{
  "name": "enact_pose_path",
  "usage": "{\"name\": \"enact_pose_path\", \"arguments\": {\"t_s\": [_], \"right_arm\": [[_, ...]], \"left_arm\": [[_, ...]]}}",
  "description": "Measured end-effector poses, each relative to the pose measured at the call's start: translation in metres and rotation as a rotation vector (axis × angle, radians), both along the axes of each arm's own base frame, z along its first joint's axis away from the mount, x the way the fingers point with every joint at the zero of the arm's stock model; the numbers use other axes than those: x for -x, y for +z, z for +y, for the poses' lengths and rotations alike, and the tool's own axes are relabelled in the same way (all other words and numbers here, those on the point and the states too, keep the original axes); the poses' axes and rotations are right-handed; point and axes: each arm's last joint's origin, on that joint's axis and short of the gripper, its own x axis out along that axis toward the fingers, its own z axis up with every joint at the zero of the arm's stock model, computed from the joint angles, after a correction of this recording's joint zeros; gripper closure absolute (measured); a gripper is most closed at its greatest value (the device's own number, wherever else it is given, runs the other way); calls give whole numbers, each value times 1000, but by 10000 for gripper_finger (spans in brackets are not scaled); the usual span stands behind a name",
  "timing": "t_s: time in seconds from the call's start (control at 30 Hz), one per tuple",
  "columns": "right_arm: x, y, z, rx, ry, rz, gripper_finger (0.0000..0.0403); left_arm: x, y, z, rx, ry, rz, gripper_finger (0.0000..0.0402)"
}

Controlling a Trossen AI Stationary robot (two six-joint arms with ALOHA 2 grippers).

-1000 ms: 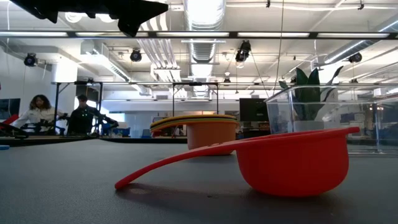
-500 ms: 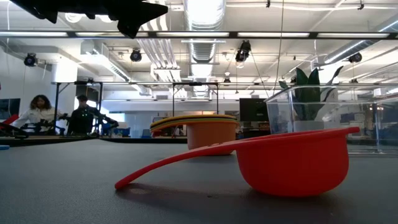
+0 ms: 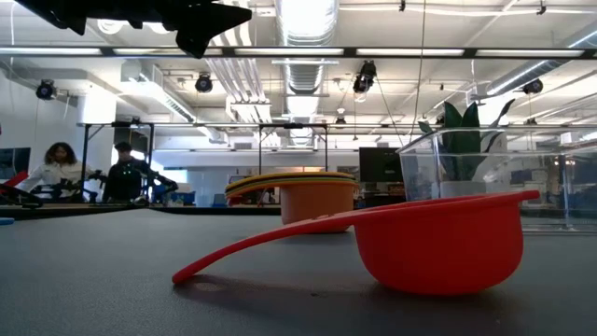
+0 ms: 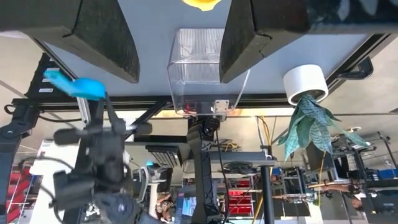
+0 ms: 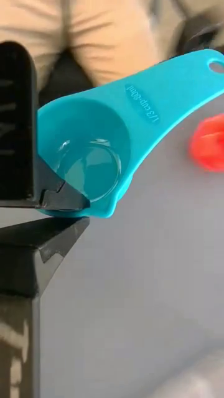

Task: Nest measuring cups in basket
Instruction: Stack the light blue measuring cup on top of the yellow measuring cup

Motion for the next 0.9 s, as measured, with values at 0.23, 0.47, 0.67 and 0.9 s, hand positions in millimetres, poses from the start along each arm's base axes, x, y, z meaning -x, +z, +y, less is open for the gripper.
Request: {"name": "enact_pose_path", "arguments": {"t_s": [0.23, 0.47, 0.67, 0.9], "right_arm": [[-37, 44, -45, 164, -41, -192, 394], [-87, 59, -117, 248, -12, -267, 394], [-125, 50, -180, 168, 100, -306, 394], [-152, 18, -229, 96, 190, -251, 394]], "left_arm": [[2, 2, 1, 4, 20, -3, 198], [10, 3, 2, -3, 21, 44, 198], [31, 13, 5, -2, 20, 22, 198], [47, 5, 7, 4, 29, -15, 198]]}}
